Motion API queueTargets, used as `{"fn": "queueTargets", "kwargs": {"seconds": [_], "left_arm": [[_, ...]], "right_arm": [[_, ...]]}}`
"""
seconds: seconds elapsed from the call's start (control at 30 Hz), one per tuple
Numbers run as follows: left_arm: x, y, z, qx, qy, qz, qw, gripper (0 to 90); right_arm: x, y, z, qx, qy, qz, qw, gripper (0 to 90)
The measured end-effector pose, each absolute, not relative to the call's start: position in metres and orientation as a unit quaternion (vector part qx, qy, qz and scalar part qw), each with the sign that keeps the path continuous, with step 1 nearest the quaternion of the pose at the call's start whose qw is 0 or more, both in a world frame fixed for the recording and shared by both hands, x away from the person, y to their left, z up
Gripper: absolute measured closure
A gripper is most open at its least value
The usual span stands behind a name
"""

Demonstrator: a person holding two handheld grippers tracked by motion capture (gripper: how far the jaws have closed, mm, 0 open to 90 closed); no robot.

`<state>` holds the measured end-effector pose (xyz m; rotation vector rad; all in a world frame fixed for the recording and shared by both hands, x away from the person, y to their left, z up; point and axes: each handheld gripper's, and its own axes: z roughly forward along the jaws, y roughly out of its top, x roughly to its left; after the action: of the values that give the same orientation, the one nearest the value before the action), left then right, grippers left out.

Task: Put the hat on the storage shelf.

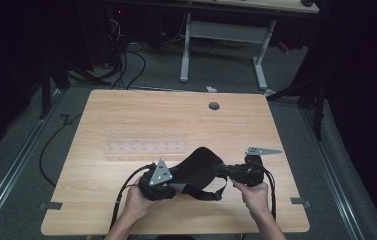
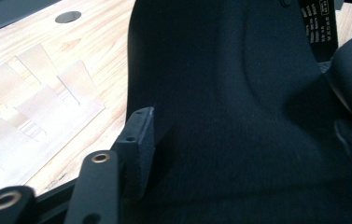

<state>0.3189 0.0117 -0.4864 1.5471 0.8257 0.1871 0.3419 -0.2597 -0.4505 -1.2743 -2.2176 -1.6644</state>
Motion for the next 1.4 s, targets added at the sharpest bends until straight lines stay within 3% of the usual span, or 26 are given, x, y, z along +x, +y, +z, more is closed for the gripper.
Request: {"fn": "queueTargets", "kwargs": {"seconds": [0.33,0.63,0.73,0.83,1.03,1.4], "left_arm": [[0.315,0.016,-0.479,0.700,0.336,0.059,0.628,71.8],[0.310,0.009,-0.469,0.719,0.304,0.032,0.624,84.3],[0.306,0.006,-0.467,0.725,0.296,0.019,0.621,85.9],[0.307,0.005,-0.467,0.722,0.304,0.011,0.622,86.0],[0.312,0.013,-0.464,0.704,0.328,0.007,0.631,86.0],[0.320,0.039,-0.462,0.663,0.371,0.008,0.651,85.8]], "right_arm": [[0.346,-0.258,-0.450,-0.421,-0.722,-0.547,0.050,84.8],[0.351,-0.264,-0.451,-0.432,-0.714,-0.550,0.047,80.2],[0.353,-0.266,-0.451,-0.436,-0.705,-0.559,0.038,76.3],[0.354,-0.267,-0.449,-0.440,-0.700,-0.563,0.015,64.4],[0.353,-0.270,-0.449,-0.442,-0.691,-0.572,-0.009,51.9],[0.352,-0.279,-0.481,-0.481,-0.717,-0.491,-0.115,45.8]]}}
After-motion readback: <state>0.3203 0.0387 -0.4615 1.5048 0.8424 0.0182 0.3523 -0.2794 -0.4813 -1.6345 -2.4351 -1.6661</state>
